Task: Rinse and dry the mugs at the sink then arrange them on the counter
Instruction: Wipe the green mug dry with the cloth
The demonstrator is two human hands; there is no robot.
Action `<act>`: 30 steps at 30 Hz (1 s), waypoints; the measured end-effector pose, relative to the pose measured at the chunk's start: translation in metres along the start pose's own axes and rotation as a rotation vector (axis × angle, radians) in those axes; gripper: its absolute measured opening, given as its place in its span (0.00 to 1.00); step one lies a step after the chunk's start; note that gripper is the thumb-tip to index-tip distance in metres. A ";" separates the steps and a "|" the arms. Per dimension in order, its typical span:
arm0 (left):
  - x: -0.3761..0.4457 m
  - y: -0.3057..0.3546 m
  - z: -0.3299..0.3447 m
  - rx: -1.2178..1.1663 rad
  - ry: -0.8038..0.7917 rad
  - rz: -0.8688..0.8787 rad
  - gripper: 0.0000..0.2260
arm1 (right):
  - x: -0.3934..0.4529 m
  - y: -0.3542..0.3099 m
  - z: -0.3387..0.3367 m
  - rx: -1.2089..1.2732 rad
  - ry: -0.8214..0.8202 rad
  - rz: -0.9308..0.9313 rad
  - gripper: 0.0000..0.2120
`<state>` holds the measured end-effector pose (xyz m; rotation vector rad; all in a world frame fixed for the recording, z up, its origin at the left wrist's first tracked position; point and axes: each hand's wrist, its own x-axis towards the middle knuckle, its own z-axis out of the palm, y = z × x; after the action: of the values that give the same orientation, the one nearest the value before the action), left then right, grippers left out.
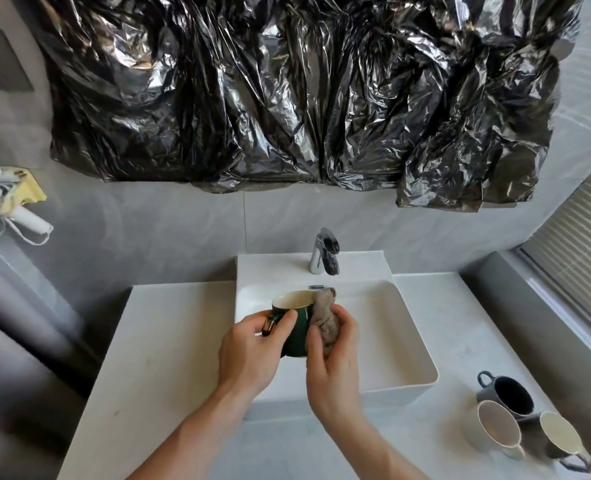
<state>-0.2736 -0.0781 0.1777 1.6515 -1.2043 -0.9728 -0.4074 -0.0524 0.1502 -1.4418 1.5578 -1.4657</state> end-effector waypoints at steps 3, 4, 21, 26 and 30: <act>0.004 -0.002 -0.001 -0.108 -0.043 -0.081 0.24 | -0.002 -0.007 0.004 0.011 -0.013 -0.013 0.19; 0.005 -0.003 -0.002 -0.126 -0.053 -0.103 0.26 | -0.008 -0.010 0.006 -0.020 -0.008 -0.095 0.19; -0.008 0.025 -0.005 -0.278 -0.087 0.043 0.31 | 0.001 -0.035 -0.003 0.520 -0.061 0.258 0.15; 0.002 0.029 -0.005 -0.457 -0.054 -0.036 0.38 | -0.004 -0.045 -0.009 0.411 -0.033 0.086 0.16; 0.008 0.026 -0.012 -0.570 -0.275 -0.055 0.35 | 0.010 -0.049 -0.018 0.419 -0.089 0.217 0.17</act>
<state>-0.2681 -0.0882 0.2049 1.1271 -0.9330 -1.4561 -0.4107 -0.0473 0.2025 -1.0455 1.2178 -1.4662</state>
